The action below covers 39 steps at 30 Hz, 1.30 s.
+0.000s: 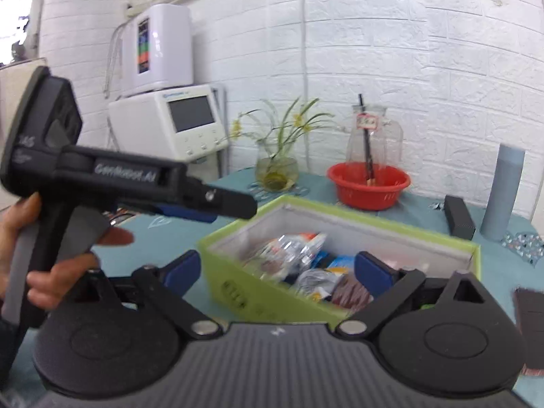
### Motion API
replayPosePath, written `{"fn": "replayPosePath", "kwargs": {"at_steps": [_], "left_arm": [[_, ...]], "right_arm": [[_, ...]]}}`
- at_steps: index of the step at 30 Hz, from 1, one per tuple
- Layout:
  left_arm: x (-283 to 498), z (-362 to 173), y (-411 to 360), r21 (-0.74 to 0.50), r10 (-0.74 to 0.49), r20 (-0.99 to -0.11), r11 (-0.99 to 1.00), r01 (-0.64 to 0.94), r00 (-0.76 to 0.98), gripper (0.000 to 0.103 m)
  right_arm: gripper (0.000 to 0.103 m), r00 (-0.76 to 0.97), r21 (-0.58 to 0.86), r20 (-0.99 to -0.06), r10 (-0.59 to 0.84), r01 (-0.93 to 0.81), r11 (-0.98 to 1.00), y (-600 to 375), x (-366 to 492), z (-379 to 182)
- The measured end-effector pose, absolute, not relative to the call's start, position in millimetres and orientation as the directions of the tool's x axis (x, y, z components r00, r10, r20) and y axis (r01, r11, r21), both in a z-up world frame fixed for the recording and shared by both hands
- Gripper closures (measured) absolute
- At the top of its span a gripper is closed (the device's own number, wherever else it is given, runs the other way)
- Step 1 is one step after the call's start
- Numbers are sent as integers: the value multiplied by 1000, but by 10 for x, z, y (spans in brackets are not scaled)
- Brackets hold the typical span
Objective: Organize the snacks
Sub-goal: 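Drop the white-and-yellow snack bag into the green box and open the left gripper, then grasp the large yellow chips bag with the left gripper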
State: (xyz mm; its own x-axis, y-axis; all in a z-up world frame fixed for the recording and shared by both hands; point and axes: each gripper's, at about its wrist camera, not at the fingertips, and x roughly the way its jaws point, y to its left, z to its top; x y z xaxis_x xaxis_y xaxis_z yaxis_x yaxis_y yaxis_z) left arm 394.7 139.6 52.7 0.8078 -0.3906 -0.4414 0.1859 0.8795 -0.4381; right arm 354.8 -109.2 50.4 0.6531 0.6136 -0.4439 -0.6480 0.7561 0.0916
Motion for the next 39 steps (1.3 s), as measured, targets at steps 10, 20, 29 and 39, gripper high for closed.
{"fn": "replayPosePath", "kwargs": {"at_steps": [10, 20, 29, 39], "left_arm": [[3609, -72, 1603, -439, -342, -629, 897, 45, 698, 41], [3376, -303, 1589, -475, -417, -665, 876, 80, 620, 73], [2457, -331, 1278, -481, -433, -653, 871, 100, 622, 74], [2164, -320, 1117, -498, -450, -640, 860, 109, 623, 71]], "right_arm": [[1, 467, 137, -564, 681, -760, 635, -435, 3134, 18], [1, 398, 183, -641, 656, -750, 635, -172, 3092, -151], [1, 416, 196, -633, 653, -730, 655, -580, 2238, -155], [1, 453, 190, -625, 636, -702, 687, -781, 1967, -151]]}}
